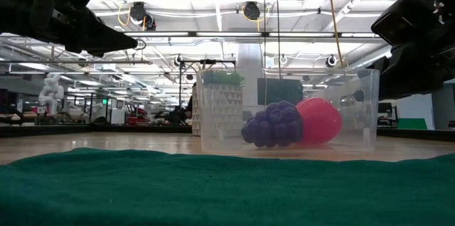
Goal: Pick and placing Produce into tupperware
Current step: Adjust the transparent bin
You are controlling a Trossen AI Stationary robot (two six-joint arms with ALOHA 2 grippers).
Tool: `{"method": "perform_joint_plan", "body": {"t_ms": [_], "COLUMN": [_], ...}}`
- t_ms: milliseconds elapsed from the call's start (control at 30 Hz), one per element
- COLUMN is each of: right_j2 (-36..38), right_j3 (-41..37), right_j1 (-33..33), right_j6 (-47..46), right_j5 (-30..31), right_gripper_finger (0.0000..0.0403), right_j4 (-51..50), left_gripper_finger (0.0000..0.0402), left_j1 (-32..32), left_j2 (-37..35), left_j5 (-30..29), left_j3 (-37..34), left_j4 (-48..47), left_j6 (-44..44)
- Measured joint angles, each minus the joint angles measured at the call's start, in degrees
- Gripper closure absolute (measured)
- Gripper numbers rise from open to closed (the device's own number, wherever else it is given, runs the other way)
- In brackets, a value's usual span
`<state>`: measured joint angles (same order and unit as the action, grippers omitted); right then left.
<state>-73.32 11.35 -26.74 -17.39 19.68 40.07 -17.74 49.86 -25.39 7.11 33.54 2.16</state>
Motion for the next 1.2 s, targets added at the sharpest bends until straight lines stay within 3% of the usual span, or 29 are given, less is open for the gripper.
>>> {"method": "perform_joint_plan", "body": {"t_ms": [1200], "right_j2": [0.0], "right_j3": [0.0], "right_j1": [-1.2], "right_j6": [-1.0], "right_j5": [-0.4], "right_gripper_finger": [0.0403], "right_j4": [0.9], "left_gripper_finger": [0.0376], "left_j1": [0.0], "left_j2": [0.0], "left_j5": [0.0], "left_j3": [0.0], "left_j4": [0.0], "left_j6": [0.1]}}
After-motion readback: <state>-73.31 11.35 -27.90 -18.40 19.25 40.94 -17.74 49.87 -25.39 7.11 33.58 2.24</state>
